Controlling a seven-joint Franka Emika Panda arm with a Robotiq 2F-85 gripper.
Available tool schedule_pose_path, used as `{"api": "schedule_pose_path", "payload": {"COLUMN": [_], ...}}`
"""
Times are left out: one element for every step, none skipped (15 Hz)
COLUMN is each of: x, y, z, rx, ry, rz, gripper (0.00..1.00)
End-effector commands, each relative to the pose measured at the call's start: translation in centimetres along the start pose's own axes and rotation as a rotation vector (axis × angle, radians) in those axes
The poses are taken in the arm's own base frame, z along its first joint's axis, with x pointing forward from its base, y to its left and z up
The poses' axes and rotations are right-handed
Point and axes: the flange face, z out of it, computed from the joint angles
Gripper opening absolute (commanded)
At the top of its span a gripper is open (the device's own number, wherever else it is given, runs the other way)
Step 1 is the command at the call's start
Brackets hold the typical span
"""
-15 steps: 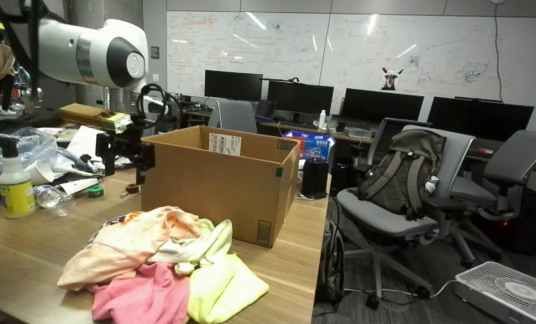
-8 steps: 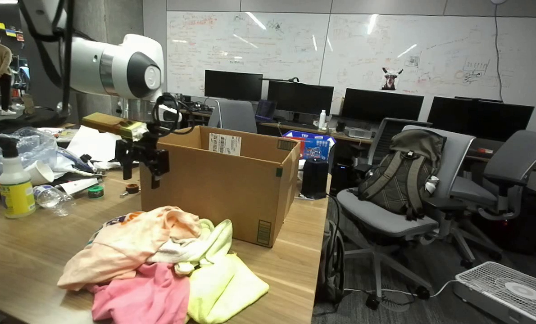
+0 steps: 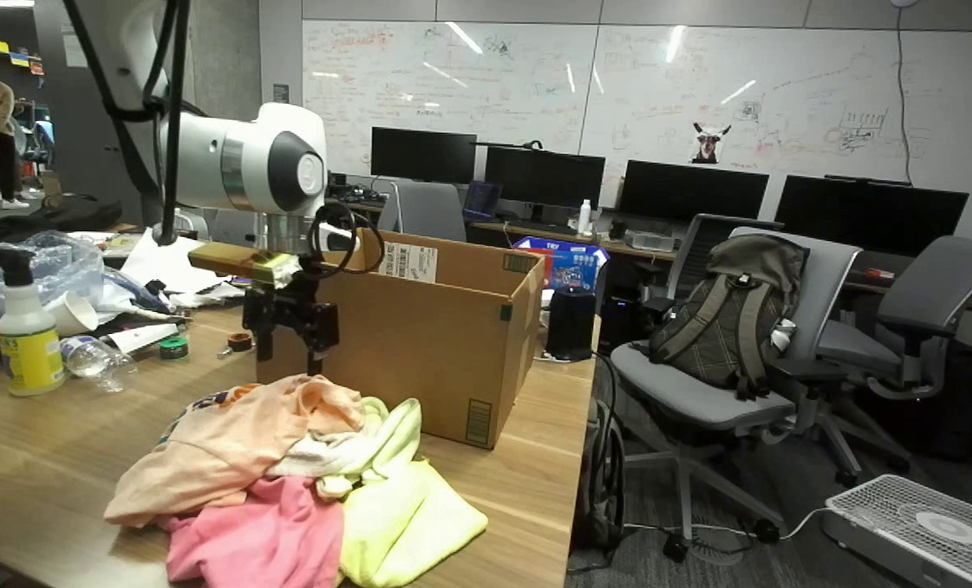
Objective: Pick up the clothes from the table and put them in the box
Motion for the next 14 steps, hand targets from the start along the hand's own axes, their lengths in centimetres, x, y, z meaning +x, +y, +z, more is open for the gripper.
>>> {"api": "schedule_pose_path", "payload": {"x": [-0.5, -1.0, -1.4, -1.9, -2.3, -2.8, -3.3, -3.7, -4.1, -4.5, -4.8, -5.0, -5.1, -5.1], "y": [0.6, 0.8, 0.9, 1.0, 1.1, 1.2, 1.3, 1.4, 1.5, 1.4, 1.4, 1.2, 1.0, 0.7], "z": [1.7, 2.4, 2.9, 3.5, 3.9, 4.2, 4.5, 4.9, 5.1, 5.2, 5.4, 5.5, 5.5, 5.5], "rx": [-0.040, -0.049, -0.057, -0.066, -0.074, -0.083, -0.093, -0.106, -0.115, -0.128, -0.136, -0.139, -0.137, -0.131], "ry": [-0.034, -0.059, -0.080, -0.102, -0.123, -0.146, -0.170, -0.201, -0.229, -0.268, -0.288, -0.306, -0.319, -0.326], "rz": [-0.002, -0.008, -0.010, -0.018, -0.020, -0.027, -0.034, -0.045, -0.052, -0.063, -0.074, -0.085, -0.095, -0.105], "gripper": [1.00, 1.00, 1.00, 1.00, 1.00, 1.00, 1.00, 1.00, 1.00, 1.00, 1.00, 1.00, 1.00, 1.00]}}
